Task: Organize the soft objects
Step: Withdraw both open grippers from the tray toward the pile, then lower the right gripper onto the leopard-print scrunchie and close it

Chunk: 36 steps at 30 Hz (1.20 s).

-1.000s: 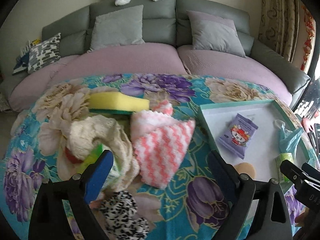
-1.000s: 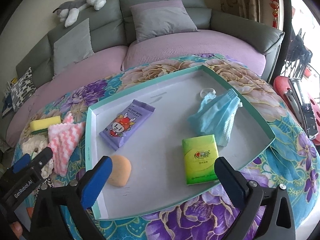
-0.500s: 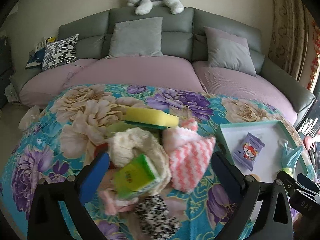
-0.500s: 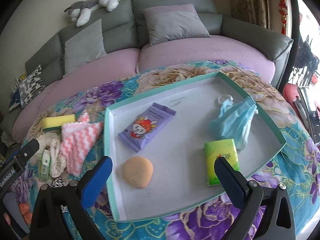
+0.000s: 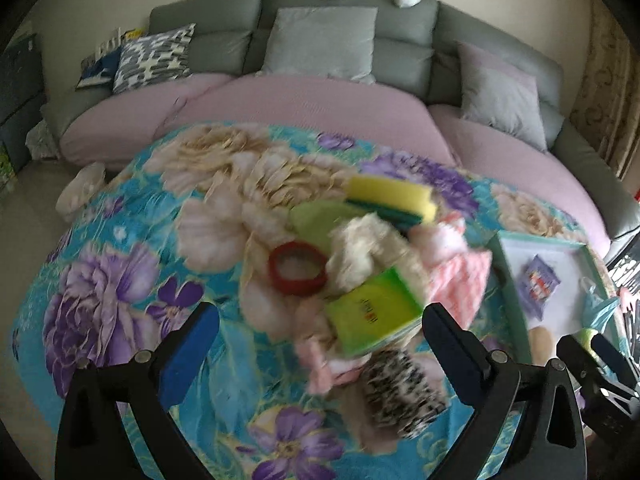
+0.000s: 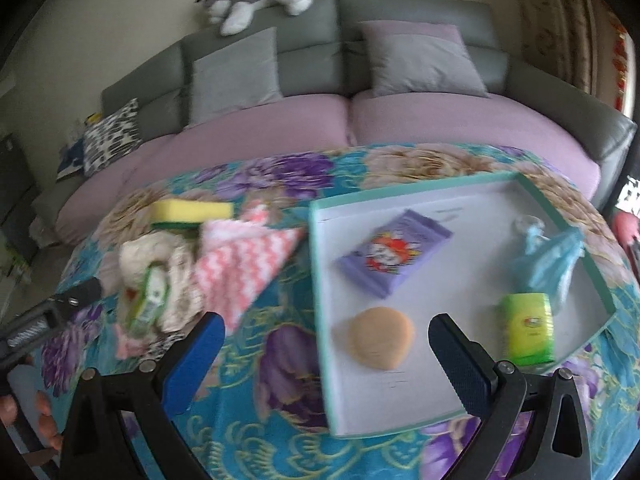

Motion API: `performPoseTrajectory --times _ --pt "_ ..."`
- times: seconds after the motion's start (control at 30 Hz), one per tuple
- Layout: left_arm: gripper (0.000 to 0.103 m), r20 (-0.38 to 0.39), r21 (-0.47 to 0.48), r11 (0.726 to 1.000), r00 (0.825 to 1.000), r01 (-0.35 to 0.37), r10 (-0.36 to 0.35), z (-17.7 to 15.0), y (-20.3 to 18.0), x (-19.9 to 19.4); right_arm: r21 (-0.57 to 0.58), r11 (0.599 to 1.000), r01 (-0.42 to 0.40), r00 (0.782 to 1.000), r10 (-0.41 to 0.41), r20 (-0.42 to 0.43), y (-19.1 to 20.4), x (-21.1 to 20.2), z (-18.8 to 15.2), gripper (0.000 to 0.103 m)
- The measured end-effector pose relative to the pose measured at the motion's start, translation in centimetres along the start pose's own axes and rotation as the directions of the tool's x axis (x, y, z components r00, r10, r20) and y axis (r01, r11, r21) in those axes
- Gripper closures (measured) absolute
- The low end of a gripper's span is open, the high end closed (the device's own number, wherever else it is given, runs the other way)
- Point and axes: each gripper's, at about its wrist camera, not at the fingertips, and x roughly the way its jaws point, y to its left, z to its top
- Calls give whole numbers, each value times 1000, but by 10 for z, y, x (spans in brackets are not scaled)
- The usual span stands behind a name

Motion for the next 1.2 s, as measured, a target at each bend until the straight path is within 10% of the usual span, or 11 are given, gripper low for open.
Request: performPoseTrajectory --times 1.2 --pt "2 -143 -155 987 987 52 -74 -20 61 37 -235 956 -173 977 137 -162 101 47 -36 6"
